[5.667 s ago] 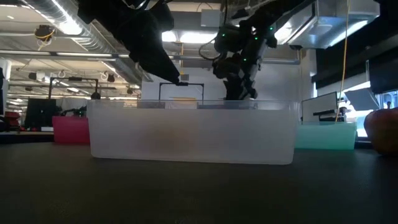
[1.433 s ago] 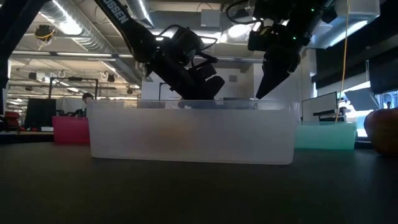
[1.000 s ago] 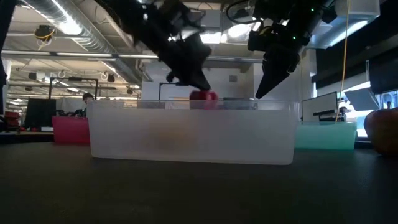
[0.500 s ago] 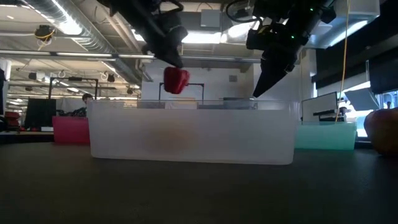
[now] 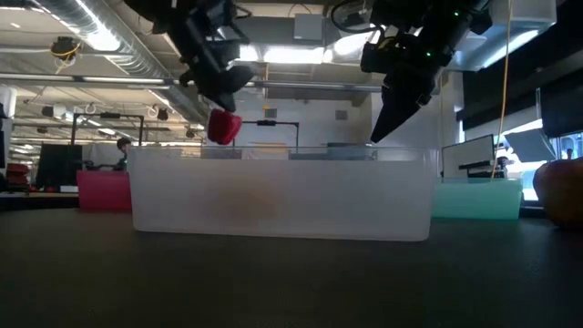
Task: Sort produce into baskets
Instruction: Put the bell pepper into the pink bin, then put the apple into the blue bin
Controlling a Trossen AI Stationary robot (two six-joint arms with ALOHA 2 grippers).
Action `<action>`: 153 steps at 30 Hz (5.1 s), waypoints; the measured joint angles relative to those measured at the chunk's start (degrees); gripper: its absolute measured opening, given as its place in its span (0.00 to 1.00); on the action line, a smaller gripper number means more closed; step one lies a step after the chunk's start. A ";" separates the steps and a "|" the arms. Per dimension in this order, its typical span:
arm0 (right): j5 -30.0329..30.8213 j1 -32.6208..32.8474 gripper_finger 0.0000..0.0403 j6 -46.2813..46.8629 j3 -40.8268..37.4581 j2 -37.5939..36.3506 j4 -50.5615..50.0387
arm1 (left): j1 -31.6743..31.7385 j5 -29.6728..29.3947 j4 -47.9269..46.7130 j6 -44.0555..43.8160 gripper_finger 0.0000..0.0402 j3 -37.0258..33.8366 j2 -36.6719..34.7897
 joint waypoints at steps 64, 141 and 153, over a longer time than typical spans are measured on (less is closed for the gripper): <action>0.02 0.00 0.36 -0.02 0.00 0.00 1.71 | 10.14 9.13 25.21 -6.45 0.55 -21.24 -2.54; 0.04 -0.01 0.36 -1.55 0.00 0.02 4.98 | 7.69 21.05 3.03 3.07 0.57 14.09 35.51; 0.04 -0.02 0.36 -1.53 0.00 0.02 4.94 | 7.44 21.07 2.80 4.01 0.42 13.94 35.39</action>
